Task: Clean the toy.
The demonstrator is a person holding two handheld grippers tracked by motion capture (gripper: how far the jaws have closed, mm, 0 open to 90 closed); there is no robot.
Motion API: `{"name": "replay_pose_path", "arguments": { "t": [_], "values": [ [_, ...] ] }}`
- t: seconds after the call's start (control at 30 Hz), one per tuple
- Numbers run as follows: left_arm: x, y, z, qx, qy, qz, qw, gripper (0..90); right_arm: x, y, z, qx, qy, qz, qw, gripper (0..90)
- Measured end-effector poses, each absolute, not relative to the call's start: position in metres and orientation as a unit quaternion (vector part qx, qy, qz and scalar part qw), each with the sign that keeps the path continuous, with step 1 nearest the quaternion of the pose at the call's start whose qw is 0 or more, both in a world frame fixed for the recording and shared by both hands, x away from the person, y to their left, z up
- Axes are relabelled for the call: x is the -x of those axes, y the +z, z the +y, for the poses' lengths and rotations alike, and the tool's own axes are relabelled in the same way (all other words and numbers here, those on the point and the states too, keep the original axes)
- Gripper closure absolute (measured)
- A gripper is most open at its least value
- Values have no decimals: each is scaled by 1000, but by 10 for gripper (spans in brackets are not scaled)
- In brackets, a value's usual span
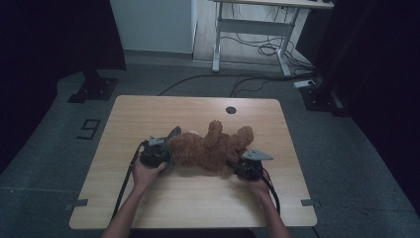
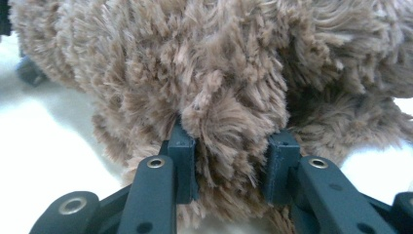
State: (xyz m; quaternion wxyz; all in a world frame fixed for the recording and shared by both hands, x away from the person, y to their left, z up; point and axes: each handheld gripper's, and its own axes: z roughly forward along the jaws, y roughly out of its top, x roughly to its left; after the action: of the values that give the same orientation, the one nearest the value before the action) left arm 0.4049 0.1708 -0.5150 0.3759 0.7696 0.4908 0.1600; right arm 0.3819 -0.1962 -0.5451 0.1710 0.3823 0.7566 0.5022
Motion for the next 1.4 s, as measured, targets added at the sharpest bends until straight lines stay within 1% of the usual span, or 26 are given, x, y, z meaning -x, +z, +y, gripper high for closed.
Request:
{"name": "replay_pose_path", "arguments": {
  "t": [0.17,0.27,0.4,0.43,0.53,0.7,0.83,0.93,1.13,1.4],
  "values": [
    [-415,-511,171,-765,156,497,379,790,-403,-543,-198,-396,497,753,174,642],
    [-412,-499,179,-760,159,493,393,786,-404,-542,-201,-390,498,756,171,642],
    [-401,-468,184,-750,180,474,423,782,-398,-545,-204,-390,504,752,167,641],
    [-399,-458,183,-748,185,467,435,782,-397,-545,-204,-389,503,753,166,640],
    [-395,-433,169,-754,210,440,440,777,-394,-545,-202,-384,501,757,170,640],
    [-404,-411,140,-761,208,417,453,775,-393,-544,-202,-384,499,758,168,638],
    [-411,-410,120,-768,191,406,456,772,-393,-544,-202,-386,501,757,166,635],
    [-417,-417,109,-778,181,409,441,770,-393,-544,-203,-385,501,757,163,631],
    [-422,-437,106,-787,183,422,413,773,-390,-546,-203,-384,507,754,162,624],
    [-418,-448,107,-797,192,416,393,784,-387,-548,-204,-388,509,754,152,620]
  ]
}}
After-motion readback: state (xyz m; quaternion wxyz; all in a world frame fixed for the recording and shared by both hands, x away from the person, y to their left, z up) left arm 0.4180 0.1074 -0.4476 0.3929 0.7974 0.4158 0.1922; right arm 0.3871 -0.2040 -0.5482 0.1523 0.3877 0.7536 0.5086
